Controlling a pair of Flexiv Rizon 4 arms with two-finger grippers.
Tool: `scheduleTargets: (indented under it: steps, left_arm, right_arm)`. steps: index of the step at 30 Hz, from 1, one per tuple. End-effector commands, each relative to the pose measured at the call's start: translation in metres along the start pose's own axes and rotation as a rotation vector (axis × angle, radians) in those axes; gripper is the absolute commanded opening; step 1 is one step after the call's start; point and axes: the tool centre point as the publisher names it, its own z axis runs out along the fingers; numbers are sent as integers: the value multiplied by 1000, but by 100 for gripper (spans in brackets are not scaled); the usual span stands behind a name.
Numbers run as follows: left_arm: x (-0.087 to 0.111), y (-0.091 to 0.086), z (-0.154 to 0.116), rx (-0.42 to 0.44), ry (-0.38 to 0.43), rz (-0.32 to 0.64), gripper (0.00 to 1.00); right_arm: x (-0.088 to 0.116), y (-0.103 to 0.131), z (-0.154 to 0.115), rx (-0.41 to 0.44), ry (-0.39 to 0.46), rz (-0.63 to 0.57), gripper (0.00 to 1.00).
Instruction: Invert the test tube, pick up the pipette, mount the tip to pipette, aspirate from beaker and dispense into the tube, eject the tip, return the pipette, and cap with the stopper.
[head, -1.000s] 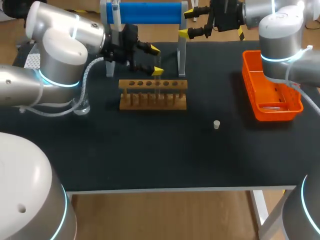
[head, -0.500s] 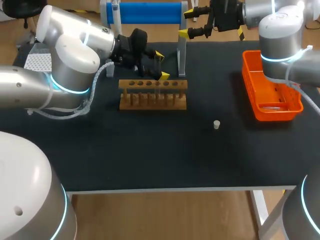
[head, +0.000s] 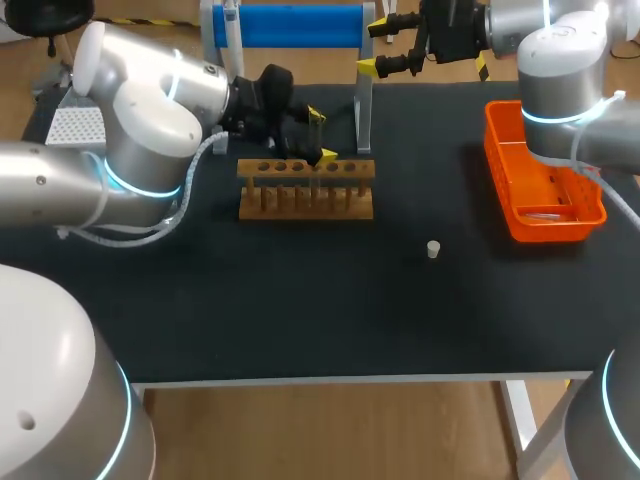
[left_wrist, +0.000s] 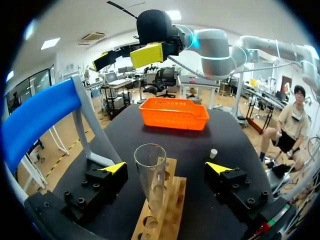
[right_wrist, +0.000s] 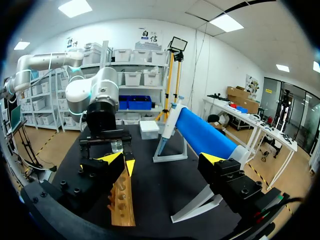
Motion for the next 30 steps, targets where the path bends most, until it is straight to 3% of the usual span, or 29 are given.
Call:
scheduleTargets:
  steps: [1,30]
  left_arm:
    - [-1,2,2,9,3,5,100]
    - [-2,2,9,-19,24,26,100]
  right_arm:
    - [-1,1,-1,4,5,1,100]
    - [-1,1,-1,4,5,1,100]
